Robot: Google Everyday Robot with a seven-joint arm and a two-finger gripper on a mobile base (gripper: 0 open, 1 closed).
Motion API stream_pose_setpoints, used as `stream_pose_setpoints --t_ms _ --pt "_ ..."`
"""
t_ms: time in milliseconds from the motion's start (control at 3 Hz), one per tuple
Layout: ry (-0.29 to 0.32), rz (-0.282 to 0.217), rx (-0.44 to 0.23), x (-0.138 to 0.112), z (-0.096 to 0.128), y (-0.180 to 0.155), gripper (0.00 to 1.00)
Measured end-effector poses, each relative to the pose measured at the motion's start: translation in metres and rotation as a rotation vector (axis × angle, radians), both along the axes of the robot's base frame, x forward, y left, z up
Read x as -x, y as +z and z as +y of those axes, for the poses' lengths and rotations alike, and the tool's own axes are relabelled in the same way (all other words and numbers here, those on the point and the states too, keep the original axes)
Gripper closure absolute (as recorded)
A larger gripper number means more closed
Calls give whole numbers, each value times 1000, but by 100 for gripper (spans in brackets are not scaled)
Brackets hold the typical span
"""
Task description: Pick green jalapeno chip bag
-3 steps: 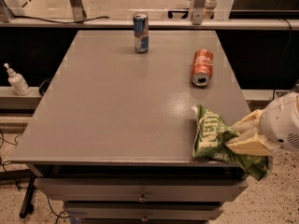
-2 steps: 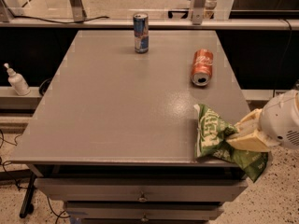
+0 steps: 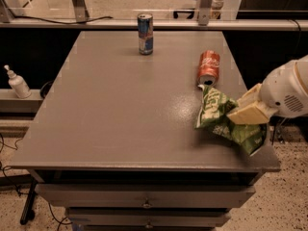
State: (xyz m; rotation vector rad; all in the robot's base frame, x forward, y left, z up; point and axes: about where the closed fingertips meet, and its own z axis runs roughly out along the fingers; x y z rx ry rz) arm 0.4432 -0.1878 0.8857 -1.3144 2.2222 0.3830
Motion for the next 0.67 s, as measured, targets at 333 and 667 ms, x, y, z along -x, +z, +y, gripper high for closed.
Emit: stream_pose_setpoints --t_ms 333,667 --pt "-19 -44 -27 -42 20 42 100" --pt "-19 -43 -27 -42 20 42 100"
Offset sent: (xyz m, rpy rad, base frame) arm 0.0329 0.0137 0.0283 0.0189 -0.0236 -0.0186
